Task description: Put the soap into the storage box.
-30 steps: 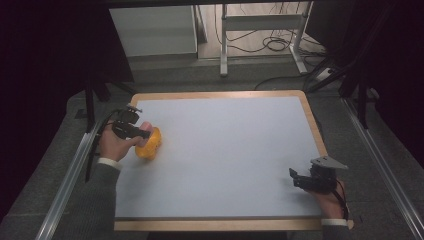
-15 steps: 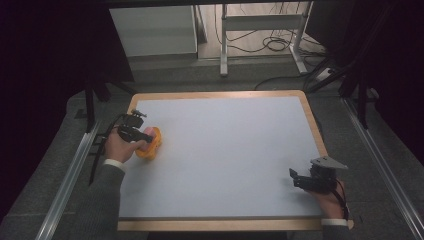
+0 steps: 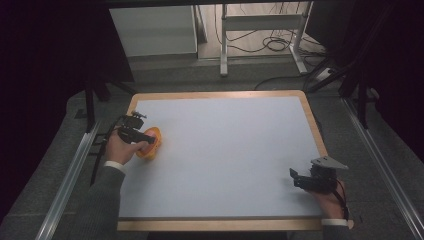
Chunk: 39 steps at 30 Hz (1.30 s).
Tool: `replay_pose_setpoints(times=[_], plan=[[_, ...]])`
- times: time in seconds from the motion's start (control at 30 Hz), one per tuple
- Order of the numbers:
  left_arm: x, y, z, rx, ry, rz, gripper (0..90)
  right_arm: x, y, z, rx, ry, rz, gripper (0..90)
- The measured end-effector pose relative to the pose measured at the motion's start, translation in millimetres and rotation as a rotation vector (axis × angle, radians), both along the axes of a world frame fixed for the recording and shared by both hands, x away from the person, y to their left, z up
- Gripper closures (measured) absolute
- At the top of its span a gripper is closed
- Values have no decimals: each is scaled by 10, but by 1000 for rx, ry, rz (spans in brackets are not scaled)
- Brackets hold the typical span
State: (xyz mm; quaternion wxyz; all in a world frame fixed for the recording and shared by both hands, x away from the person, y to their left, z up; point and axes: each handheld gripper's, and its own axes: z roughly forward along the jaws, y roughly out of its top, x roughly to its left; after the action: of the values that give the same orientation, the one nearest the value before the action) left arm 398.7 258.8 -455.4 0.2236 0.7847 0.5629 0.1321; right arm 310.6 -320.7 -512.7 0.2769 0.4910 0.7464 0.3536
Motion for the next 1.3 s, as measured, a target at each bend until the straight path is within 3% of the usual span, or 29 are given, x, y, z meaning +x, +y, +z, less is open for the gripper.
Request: replay_pose_setpoints(times=[0.13,0.2,0.27,0.33,0.43,0.47,0.57,0.73,0.77,1.0,1.1,1.3], plan=[[-57,8,135,-20,-37,-14,339,1,-1,-7,0,2,-1,89],[-133,5,216,-61,-78,-32,299,0,5,-5,-2,1,3,89],[-166,-5,228,-71,-94,-41,269,-2,10,-3,-4,0,5,89],[-291,-41,248,-88,-131,-72,256,-8,21,3,-2,0,7,89],[-416,-69,242,-107,-145,-106,296,-10,21,8,-1,0,7,89],[-551,-91,220,-127,-159,-148,294,-13,17,13,1,-2,10,89],[-723,-87,149,-147,-171,-172,291,-12,13,14,3,-5,11,89],[-877,-53,-10,-162,-172,-155,284,-12,40,10,-3,-8,23,89],[-942,-42,-95,-179,-166,-151,283,-14,50,11,-4,-6,25,89],[-1124,-45,-312,-194,-155,-174,267,-9,118,-12,-17,-3,46,89],[-1196,-80,-406,-216,-142,-209,253,-11,155,-19,-25,-2,53,89],[-1275,-64,-562,-241,-156,-185,262,-19,264,-37,-36,2,75,89]])
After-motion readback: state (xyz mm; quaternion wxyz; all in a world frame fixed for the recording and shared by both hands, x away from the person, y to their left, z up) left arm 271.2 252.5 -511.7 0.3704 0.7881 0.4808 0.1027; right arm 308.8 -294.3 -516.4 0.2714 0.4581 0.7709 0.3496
